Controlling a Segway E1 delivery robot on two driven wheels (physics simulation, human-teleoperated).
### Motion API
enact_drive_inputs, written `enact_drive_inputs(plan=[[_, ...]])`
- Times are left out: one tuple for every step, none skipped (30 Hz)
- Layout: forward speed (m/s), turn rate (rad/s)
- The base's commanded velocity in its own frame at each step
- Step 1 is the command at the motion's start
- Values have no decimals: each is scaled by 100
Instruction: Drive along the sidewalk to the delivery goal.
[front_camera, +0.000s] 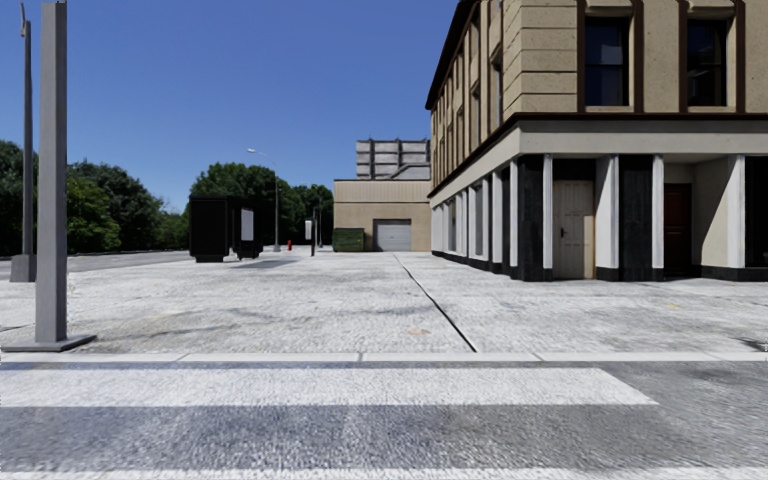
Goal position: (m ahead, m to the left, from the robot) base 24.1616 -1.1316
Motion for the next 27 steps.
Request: enact_drive_inputs(plan=[[200, -23], [200, -23], [200, -21], [200, -21], [200, 0], [200, 0], [200, 0], [200, 0], [200, 0], [200, 0], [200, 0], [200, 0], [200, 0], [200, 0], [200, 0], [200, 0], [200, 0], [200, 0], [200, 0], [200, 0], [200, 0], [200, 0], [200, 0], [200, 0], [200, 0], [200, 0], [199, 0]])
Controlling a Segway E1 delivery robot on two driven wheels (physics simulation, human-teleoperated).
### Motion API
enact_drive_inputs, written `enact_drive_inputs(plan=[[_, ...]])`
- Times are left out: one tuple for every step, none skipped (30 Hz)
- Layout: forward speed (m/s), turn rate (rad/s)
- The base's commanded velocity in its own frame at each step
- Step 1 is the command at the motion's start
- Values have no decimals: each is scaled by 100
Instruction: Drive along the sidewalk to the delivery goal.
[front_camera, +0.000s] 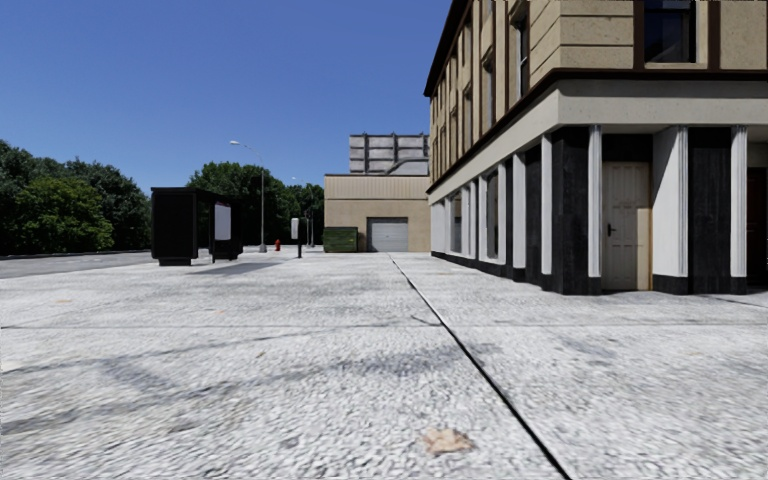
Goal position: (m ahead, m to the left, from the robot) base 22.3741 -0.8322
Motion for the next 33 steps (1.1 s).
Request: enact_drive_inputs(plan=[[199, 0], [193, 0], [177, 0], [164, 0], [160, 0], [160, 0], [156, 0], [154, 0], [154, 0], [148, 0], [141, 0], [136, 0], [135, 0], [135, 0], [134, 0], [133, 0], [133, 0], [133, 0], [131, 0], [129, 0], [129, 0], [127, 0], [126, 0], [126, 0], [126, 0], [126, 0], [126, 0], [126, 0], [126, 0], [126, 0], [126, 0], [126, 0], [126, 0]])
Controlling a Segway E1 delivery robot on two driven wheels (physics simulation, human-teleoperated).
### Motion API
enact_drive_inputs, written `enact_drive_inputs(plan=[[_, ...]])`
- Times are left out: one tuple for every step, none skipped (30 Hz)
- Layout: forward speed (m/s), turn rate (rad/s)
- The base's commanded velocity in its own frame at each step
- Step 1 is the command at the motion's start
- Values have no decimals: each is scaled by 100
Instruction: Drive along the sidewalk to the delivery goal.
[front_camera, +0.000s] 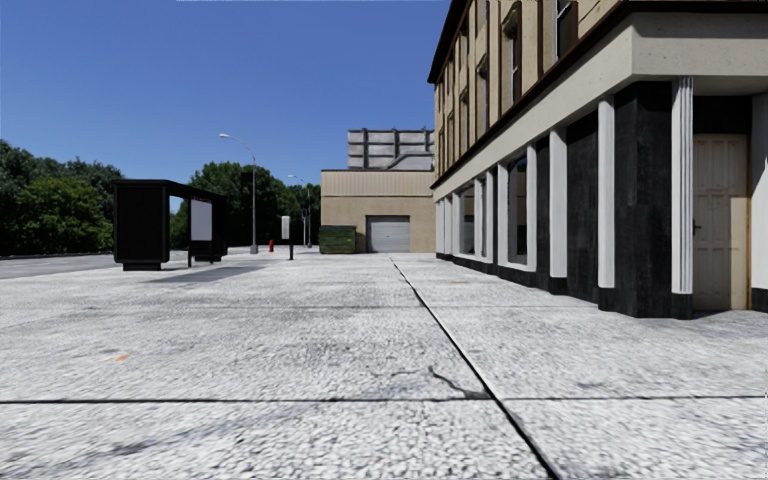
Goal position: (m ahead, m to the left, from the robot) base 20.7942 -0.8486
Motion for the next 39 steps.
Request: enact_drive_inputs(plan=[[126, 0], [126, 0], [126, 0], [126, 0], [126, 0], [126, 0], [126, 0], [126, 0], [127, 0], [127, 0], [200, 0], [200, 0], [200, 0], [200, 0], [200, 0], [200, 0], [200, 0], [200, 0], [200, 0], [200, 0], [200, 0], [200, 0], [200, 0], [200, 0], [200, 0], [200, 0], [200, 0], [200, 0], [200, 0], [200, 0], [200, 0], [200, 0], [200, 0], [200, 0], [200, 0], [200, -2], [200, -2], [200, -11], [200, -15]])
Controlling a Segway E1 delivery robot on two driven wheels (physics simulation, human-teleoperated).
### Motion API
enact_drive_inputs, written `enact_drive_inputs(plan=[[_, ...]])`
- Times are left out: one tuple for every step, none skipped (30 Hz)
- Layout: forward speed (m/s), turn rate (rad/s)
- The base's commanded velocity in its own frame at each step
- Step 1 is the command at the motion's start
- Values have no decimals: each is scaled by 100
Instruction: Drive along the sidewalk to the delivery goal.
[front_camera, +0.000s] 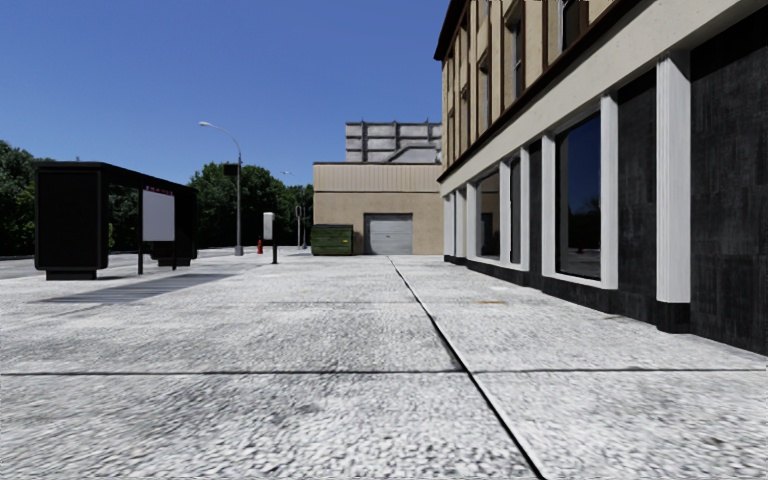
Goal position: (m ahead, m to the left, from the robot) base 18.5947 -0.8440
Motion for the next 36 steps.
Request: enact_drive_inputs(plan=[[200, -16], [200, -16], [200, -17], [200, -17], [200, -17], [200, -17], [200, -17], [200, -17], [200, -17], [200, -17], [200, -17], [200, -17], [200, -19], [200, -19], [200, -25], [200, -29], [200, -31], [200, -31], [200, -31], [200, -31], [200, -32], [200, -32], [200, -32], [200, -32], [200, -32], [200, -32], [200, -32], [200, -32], [200, -32], [200, -32], [200, -32], [200, -32], [200, -32], [200, -32], [200, -32], [200, -26]])
